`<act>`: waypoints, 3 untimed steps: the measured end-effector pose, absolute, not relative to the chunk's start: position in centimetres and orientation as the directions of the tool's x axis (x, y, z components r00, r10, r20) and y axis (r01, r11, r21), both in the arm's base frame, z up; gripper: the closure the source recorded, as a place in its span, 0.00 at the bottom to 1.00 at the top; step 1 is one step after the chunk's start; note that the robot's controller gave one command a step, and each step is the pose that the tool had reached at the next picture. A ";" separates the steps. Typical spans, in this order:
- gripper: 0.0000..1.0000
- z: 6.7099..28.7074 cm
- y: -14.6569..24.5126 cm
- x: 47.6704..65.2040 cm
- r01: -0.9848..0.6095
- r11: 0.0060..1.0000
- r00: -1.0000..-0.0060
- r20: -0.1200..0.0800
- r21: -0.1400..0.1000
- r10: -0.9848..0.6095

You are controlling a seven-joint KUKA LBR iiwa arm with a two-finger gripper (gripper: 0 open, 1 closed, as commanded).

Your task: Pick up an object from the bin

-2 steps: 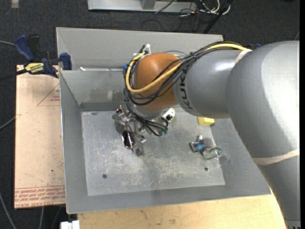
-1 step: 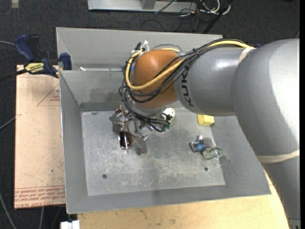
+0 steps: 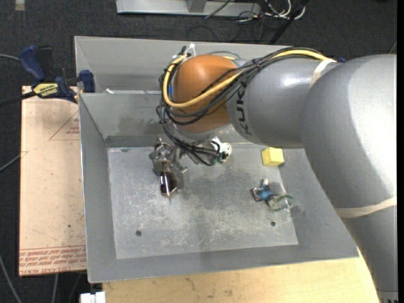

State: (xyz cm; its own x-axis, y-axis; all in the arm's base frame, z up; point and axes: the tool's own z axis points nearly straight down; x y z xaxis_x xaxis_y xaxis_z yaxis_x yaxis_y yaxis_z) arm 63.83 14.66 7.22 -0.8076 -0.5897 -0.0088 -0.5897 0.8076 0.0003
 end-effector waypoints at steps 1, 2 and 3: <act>1.00 7.2 14.7 63.8 -0.589 0.808 -0.808 -0.009 0.000 -0.589; 1.00 7.6 14.7 63.7 -0.589 0.808 -0.808 -0.006 0.002 -0.589; 1.00 8.5 14.7 63.8 -0.589 0.808 -0.808 -0.004 0.002 -0.589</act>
Offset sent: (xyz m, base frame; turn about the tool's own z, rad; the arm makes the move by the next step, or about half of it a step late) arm -0.0002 -0.0003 0.0338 0.0000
